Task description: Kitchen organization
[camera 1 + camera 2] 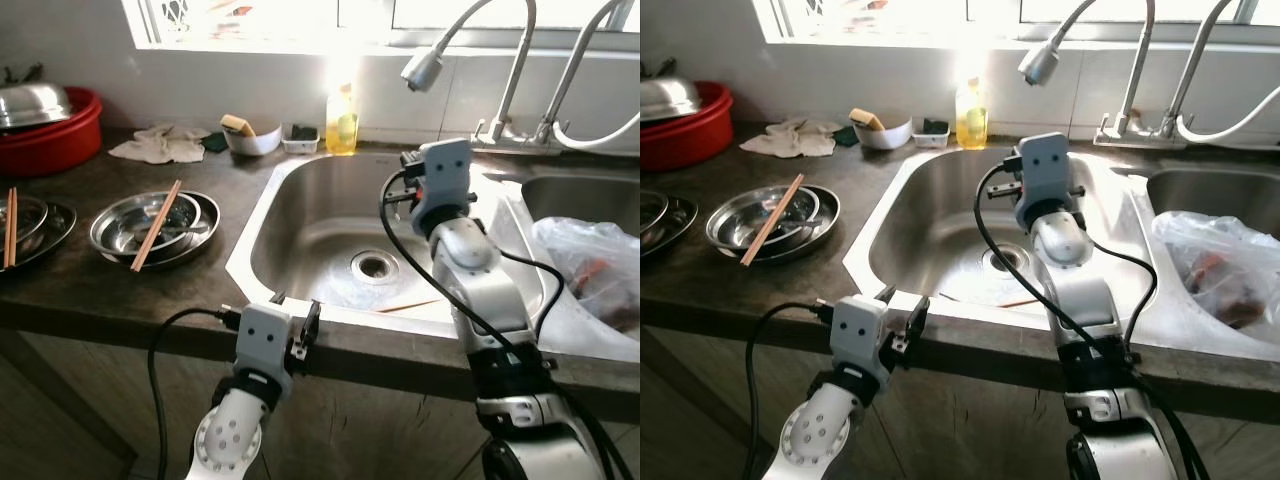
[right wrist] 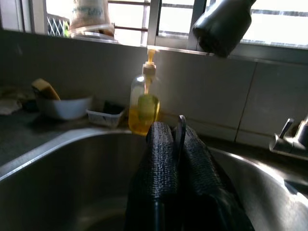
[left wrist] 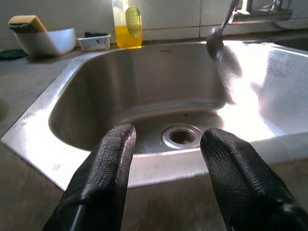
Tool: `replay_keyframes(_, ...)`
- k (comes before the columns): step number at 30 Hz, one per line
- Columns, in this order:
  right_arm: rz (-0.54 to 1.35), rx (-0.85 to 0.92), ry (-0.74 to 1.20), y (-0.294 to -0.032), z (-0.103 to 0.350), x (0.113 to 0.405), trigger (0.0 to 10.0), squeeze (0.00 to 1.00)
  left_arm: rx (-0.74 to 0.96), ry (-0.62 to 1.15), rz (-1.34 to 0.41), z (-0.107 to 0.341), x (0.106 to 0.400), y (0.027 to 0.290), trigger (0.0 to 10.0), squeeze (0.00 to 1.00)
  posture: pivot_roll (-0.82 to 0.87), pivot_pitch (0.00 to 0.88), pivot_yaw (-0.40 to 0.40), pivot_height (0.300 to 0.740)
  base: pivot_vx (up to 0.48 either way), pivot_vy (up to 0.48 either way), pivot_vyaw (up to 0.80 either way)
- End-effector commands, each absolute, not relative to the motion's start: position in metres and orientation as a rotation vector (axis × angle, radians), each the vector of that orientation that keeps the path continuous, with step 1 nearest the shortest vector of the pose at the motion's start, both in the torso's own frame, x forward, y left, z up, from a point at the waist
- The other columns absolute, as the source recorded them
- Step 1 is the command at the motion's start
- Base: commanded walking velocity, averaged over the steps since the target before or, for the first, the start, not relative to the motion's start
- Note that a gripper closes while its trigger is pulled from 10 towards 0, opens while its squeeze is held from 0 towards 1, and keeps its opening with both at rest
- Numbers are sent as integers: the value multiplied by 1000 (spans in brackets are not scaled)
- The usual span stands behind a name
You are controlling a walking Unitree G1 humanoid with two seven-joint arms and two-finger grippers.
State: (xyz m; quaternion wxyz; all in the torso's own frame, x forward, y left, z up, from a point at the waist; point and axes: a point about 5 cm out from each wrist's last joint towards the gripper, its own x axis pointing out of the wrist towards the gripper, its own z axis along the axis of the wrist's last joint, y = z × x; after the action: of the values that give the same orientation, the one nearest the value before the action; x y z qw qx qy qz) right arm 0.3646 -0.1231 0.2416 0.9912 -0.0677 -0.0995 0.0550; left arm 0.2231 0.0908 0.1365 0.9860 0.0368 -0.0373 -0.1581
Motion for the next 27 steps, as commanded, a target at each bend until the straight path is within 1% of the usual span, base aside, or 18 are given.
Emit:
replay_keyframes(1,91,-170,-131,-128,231,372,10000,0,80,-83,-320,141,220,90,10000,0,107,88,-30,740,0,0,0)
replay_keyframes(8,66,-200,-42,-136,214,380,10000,0,83,-58,-322,137,214,91,10000,0,110,117,-26,740,0,0,0)
replay_keyframes(14,104,-238,66,-140,189,380,10000,0,80,-46,-333,137,209,90,10000,0,116,135,-21,740,0,0,0)
replay_keyframes(19,112,-240,81,-141,183,378,10000,0,79,-41,-333,137,208,91,10000,0,114,140,-20,740,0,0,0)
replay_keyframes(20,123,-241,80,-140,182,377,10000,220,79,-39,-334,136,208,91,10000,0,112,139,-18,740,0,0,0)
replay_keyframes(21,130,-242,79,-139,182,376,10000,373,78,-37,-335,136,207,90,10000,0,111,138,-17,740,0,0,0)
replay_keyframes(22,134,-242,78,-138,181,376,10000,373,78,-35,-336,136,207,90,10000,0,110,138,-16,740,0,0,0)
replay_keyframes(23,134,-240,77,-138,181,376,10000,1000,78,-34,-337,136,207,89,10000,0,110,138,-16,740,0,0,0)
replay_keyframes(27,127,-232,69,-137,181,375,10000,1000,78,-33,-340,136,208,89,10000,0,110,132,-18,740,0,0,0)
